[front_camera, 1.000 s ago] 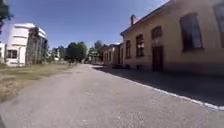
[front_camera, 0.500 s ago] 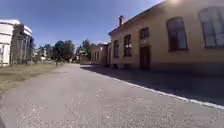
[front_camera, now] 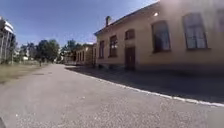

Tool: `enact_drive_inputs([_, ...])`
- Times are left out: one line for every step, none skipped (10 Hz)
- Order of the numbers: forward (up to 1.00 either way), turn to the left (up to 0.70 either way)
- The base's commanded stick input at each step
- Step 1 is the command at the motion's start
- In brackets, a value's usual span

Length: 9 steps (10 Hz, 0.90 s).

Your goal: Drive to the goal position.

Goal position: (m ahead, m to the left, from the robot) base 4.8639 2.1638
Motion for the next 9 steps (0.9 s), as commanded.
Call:
enact_drive_inputs([0.0, -0.6])
enact_drive_inputs([0.0, -0.6])
enact_drive_inputs([0.0, -0.63])
enact_drive_inputs([0.0, -0.68])
enact_drive_inputs([0.0, -0.7])
enact_drive_inputs([0.0, -0.7])
enact_drive_inputs([0.0, -0.7])
enact_drive_inputs([0.05, -0.28])
enact_drive_inputs([0.09, -0.34])
